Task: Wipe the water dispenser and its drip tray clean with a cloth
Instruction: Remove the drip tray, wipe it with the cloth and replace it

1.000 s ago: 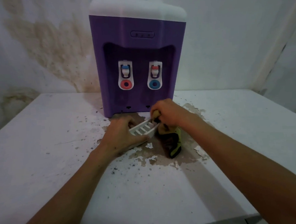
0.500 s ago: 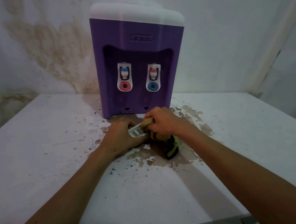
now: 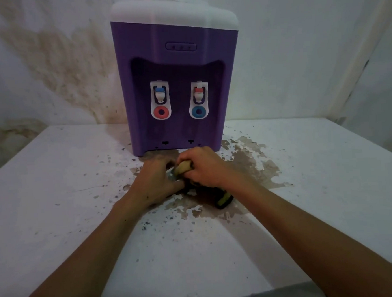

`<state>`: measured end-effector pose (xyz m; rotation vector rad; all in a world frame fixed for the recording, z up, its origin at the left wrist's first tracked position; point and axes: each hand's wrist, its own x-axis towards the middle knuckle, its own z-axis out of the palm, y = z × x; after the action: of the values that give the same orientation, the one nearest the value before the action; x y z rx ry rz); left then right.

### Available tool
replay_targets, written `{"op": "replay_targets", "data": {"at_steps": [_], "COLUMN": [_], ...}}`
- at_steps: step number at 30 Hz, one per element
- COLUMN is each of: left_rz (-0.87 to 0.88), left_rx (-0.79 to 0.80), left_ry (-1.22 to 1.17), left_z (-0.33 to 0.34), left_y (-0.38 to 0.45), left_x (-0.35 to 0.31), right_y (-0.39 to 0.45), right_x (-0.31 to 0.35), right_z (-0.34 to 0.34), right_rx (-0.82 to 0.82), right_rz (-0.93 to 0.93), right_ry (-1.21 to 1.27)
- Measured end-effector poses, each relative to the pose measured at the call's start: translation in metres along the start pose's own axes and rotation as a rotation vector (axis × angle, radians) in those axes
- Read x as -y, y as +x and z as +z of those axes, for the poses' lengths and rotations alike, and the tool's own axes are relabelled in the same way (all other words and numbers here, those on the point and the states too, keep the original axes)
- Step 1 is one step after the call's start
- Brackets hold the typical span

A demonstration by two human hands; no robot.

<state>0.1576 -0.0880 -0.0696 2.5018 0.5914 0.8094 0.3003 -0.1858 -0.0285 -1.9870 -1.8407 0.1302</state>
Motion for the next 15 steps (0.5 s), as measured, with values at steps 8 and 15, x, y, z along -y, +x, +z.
{"op": "replay_targets", "data": {"at_steps": [8,15], "left_rz": [-0.065,-0.066], "left_rx": [-0.023,-0.077], "left_ry": [-0.012,-0.068], "left_z": [0.002,0.005], "left_y": [-0.001,-0.004], "left_x": [0.000,-0.002], "right_y": [0.016,0.011], "right_x": [-0.027,0.006], "right_z": [-0.001,0.004], "right_rx": [-0.218,-0.008], "right_rz": [0.262,0.016], "right_ry": [-0.162,0.083]}}
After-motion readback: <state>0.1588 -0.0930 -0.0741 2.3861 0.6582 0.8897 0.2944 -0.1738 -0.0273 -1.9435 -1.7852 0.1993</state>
